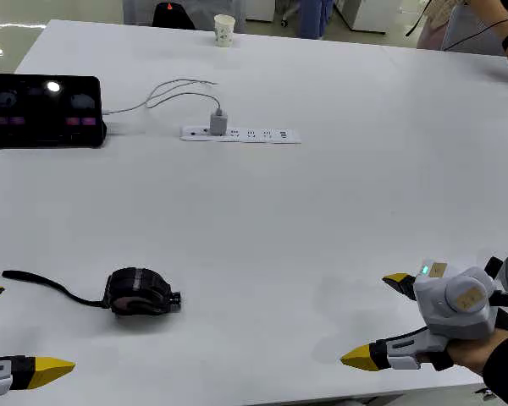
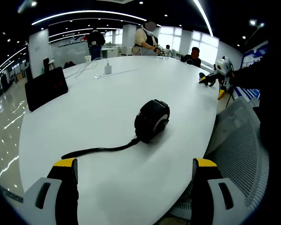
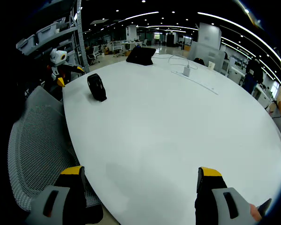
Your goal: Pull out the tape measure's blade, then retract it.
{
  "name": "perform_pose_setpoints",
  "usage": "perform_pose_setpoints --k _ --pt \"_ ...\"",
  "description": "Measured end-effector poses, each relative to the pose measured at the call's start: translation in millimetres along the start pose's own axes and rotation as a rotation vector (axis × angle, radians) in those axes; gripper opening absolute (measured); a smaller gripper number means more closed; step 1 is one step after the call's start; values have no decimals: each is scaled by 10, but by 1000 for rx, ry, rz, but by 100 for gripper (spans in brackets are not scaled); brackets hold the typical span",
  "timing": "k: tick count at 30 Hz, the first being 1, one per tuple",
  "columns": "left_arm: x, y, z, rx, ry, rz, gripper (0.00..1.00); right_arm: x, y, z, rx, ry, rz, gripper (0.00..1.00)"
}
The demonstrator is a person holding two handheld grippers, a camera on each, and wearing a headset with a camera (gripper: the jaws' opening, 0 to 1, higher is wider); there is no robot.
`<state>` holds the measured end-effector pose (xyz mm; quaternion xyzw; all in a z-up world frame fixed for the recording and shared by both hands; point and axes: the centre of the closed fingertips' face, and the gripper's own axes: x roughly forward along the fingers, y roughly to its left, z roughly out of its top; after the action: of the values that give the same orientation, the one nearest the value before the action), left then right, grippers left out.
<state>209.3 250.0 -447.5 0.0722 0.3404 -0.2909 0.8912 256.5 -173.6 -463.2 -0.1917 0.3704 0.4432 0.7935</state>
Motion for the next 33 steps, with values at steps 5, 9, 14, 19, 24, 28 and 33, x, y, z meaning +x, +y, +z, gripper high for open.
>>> perform_pose_setpoints --k 5,9,14,19,24,28,33 --pt "-3 -15 6 2 2 -4 99 -6 -1 0 8 -3 -3 99" --pt "4 -24 7 8 4 -10 99 -7 8 -13 8 -1 0 99" --pt "5 -22 2 16 9 -14 99 -16 32 -21 10 2 0 99" --pt "9 -40 -13 32 22 -31 99 -22 53 -20 6 1 0 99" --pt "12 -28 -2 57 18 -30 99 -4 50 13 -4 -17 5 99" --pt "13 0 18 54 6 -30 99 -5 23 32 3 -14 -3 99" --pt "19 21 54 70 -14 -36 99 -20 -42 96 -8 -31 -27 99"
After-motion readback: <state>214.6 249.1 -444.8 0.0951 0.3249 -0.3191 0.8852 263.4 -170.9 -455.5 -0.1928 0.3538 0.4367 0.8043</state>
